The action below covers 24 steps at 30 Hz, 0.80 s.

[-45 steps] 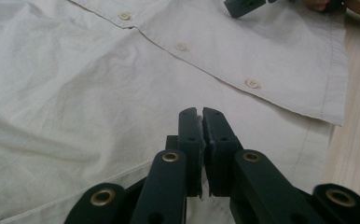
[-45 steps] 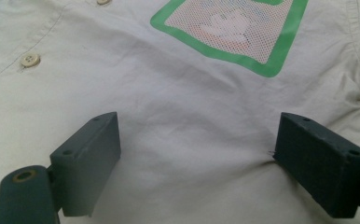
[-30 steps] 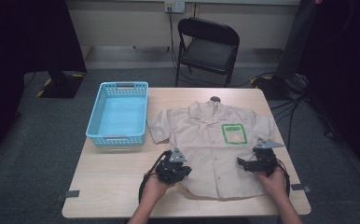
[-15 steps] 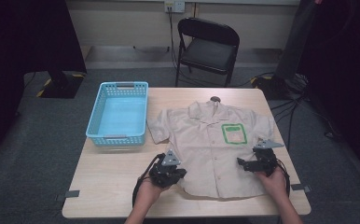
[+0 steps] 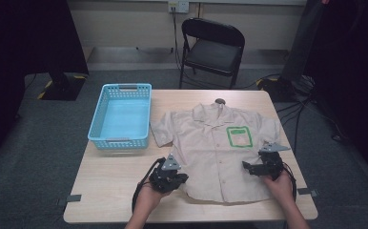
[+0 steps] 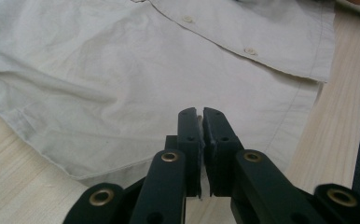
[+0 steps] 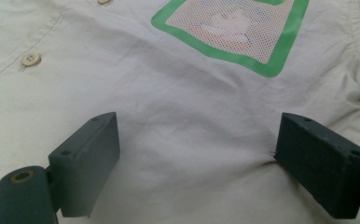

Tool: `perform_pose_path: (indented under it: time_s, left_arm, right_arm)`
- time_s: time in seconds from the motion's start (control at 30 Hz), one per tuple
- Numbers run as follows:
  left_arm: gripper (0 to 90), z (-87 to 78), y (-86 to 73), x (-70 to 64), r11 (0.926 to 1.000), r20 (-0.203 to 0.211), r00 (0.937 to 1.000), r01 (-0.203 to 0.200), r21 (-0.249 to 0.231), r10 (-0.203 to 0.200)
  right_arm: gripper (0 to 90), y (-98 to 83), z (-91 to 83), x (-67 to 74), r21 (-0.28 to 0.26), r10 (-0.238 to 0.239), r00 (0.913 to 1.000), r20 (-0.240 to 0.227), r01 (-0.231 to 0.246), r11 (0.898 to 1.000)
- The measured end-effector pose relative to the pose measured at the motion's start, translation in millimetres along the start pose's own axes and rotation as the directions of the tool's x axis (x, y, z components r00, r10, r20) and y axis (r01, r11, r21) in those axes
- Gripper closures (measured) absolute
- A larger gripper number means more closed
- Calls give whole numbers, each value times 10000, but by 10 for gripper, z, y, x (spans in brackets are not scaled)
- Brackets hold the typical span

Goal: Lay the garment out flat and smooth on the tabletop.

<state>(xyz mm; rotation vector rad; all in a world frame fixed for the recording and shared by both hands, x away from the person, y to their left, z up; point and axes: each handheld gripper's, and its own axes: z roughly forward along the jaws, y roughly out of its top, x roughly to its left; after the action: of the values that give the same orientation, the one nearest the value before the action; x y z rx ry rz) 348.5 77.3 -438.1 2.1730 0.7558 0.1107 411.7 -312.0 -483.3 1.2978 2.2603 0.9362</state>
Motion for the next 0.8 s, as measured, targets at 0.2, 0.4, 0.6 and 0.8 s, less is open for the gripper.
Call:
perform_pose_path:
  time_s: [0.2,0.4,0.6,0.8]
  left_arm:
    - [859,-13,-14,5,10000,74,10000,12,16,-12]
    - [860,-24,-40,22,9999,181,9997,157,30,-157]
    - [858,-40,-69,43,9995,358,9989,302,18,-303]
    - [842,-66,-118,72,9984,602,9966,559,-4,-558]
  right_arm:
    - [130,0,0,0,1,-3,10000,1,3,10000]
    - [128,0,0,0,2,-7,10000,-3,7,10000]
    - [128,0,0,0,3,-5,10000,-4,5,10000]
    - [128,0,0,0,3,-7,10000,-4,7,10000]
